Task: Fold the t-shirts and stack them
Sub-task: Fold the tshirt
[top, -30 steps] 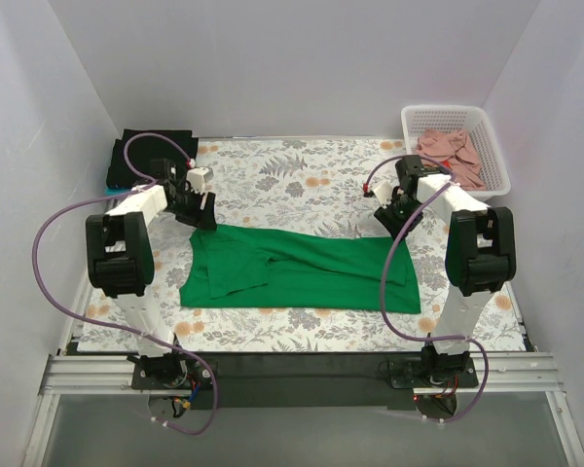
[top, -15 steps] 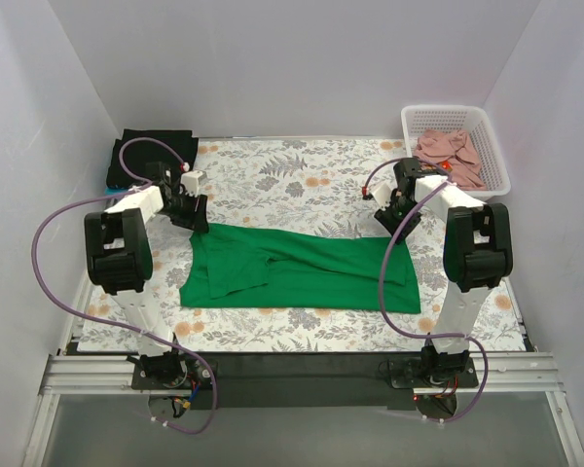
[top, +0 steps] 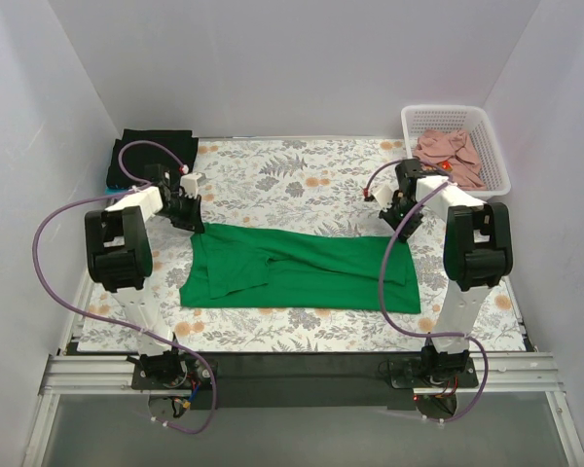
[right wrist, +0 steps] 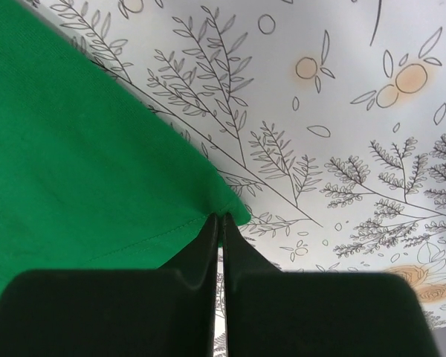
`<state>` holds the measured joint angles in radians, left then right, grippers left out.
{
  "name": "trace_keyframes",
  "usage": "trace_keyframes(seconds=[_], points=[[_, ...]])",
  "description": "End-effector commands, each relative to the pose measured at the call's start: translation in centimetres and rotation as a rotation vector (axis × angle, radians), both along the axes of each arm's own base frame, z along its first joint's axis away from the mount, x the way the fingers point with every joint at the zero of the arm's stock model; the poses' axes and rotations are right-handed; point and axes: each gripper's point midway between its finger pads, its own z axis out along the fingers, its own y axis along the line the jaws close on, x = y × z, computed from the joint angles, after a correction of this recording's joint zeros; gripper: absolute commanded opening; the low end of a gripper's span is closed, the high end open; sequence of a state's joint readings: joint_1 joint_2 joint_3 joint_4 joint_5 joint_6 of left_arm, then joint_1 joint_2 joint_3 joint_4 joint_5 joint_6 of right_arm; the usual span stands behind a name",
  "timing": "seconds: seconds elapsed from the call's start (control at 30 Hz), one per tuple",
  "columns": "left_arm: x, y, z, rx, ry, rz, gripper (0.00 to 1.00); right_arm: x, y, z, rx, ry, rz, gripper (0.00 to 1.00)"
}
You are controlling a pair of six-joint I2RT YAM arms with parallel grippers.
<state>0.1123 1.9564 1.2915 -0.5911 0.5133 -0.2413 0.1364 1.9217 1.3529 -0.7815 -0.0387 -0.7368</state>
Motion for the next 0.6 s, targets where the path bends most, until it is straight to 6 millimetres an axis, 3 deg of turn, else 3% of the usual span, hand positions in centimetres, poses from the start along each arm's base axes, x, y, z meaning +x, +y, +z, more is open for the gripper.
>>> trace_keyframes(seconds=[0.0, 0.2, 0.4, 0.57], points=[[0.3, 1.1, 0.5, -0.006, -0.02, 0.02, 0.0, 1.2, -0.9, 0.6, -0.012, -0.033, -0.021, 0.01], [0.7, 3.6, -0.2, 0.039, -0.029, 0.053, 0.0, 2.7, -2.1, 0.5, 0.004, -0.048, -0.094, 0.01], [1.7, 3.3, 0.1, 0.009, -0.04, 0.054, 0.0, 4.0, -1.5, 0.7, 0.043, -0.062, -0.132, 0.01], [4.5, 3.3, 1.0, -0.005, -0.072, 0.068, 0.0, 3.2, -1.6, -0.4, 0.028, -0.029, -0.128, 0.01]])
